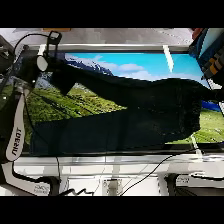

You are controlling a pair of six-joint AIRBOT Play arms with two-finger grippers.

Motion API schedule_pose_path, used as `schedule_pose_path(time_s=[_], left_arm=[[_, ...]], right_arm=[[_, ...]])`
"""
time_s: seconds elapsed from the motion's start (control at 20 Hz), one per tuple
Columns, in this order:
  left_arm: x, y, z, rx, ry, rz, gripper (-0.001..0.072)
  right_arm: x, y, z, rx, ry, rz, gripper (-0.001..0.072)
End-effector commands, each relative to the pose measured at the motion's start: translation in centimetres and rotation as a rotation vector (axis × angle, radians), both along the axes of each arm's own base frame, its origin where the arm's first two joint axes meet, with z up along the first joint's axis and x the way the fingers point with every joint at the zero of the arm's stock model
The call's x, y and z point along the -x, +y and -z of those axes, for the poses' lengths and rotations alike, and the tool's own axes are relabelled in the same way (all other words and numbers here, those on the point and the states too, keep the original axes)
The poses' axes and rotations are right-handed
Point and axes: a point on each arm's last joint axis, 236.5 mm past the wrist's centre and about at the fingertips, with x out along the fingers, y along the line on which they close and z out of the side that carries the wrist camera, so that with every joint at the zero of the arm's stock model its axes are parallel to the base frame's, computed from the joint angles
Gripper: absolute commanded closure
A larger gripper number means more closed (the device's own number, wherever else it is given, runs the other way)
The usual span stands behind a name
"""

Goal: Fold the clothes and pants, and hang the long-sleeved shirts on hangers.

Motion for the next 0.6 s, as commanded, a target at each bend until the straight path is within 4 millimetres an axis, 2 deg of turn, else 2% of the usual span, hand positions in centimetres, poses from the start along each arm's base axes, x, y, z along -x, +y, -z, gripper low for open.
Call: schedule_pose_path(time_s=[0.0,0.1,0.15,0.3,0.4,0.55], left_arm=[[2.6,4.9,2.0,-0.085,0.146,-0.063,0.068],[2.6,5.3,1.4,-0.166,0.129,0.01,0.0681],[1.9,5.2,0.6,-0.226,0.08,0.07,0.068],[-1.0,4.8,-3.4,-0.298,-0.123,0.12,0.0681],[-1.8,4.5,-5.5,-0.301,-0.211,0.114,0.068],[-1.0,4.6,-5.6,-0.3,-0.183,0.115,0.068]], right_arm=[[0.3,-0.8,0.2,0.029,0.014,0.009,0.0667],[0.2,-1.0,0.2,0.035,0.009,0.013,0.0667],[0.2,-1.0,0.2,0.036,0.006,0.015,0.0667],[0.1,-0.9,0.1,0.032,0.006,0.013,0.0667],[0.1,-1.0,0.2,0.036,0.006,0.014,0.0667],[0.2,-0.9,0.2,0.034,0.009,0.012,0.0667]])
